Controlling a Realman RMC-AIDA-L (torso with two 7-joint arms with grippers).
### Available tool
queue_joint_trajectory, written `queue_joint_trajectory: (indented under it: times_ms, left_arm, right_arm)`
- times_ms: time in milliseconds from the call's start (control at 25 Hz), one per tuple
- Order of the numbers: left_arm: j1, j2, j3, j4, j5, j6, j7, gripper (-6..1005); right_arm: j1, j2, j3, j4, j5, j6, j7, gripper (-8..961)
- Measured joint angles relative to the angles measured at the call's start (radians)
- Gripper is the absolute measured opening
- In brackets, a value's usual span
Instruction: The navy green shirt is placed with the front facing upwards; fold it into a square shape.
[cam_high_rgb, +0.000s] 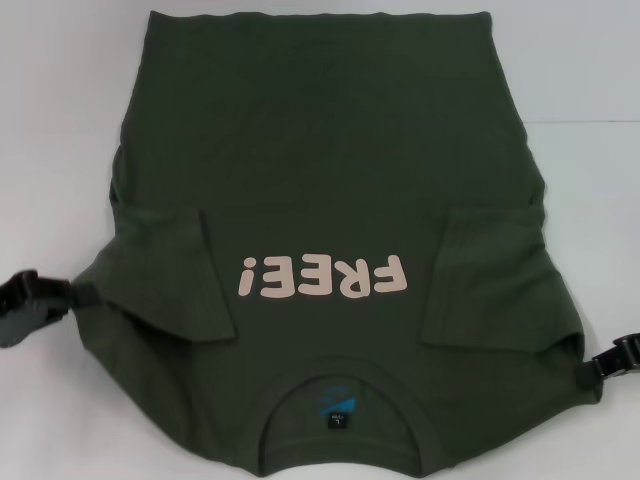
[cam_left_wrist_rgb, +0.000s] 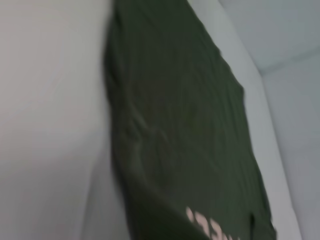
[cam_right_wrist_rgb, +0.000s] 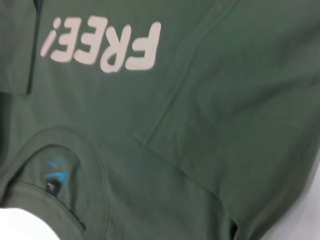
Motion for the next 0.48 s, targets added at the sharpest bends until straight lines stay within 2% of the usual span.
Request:
queue_joint_trajectory:
  times_ms: [240, 480]
  left_arm:
    - [0.021, 0.011, 0.006, 0.061, 0.079, 0.154, 0.035, 3]
    - [0.049, 0.009, 0.007, 0.107, 0.182, 0.278, 0.06, 2]
  right_arm:
    - [-0.025, -0.028, 0.032, -0.008, 0.001, -0.092, -0.041, 44]
    - [-0.064, -0.035, 0.029, -0.035, 0.0, -0.188, -0.072, 44]
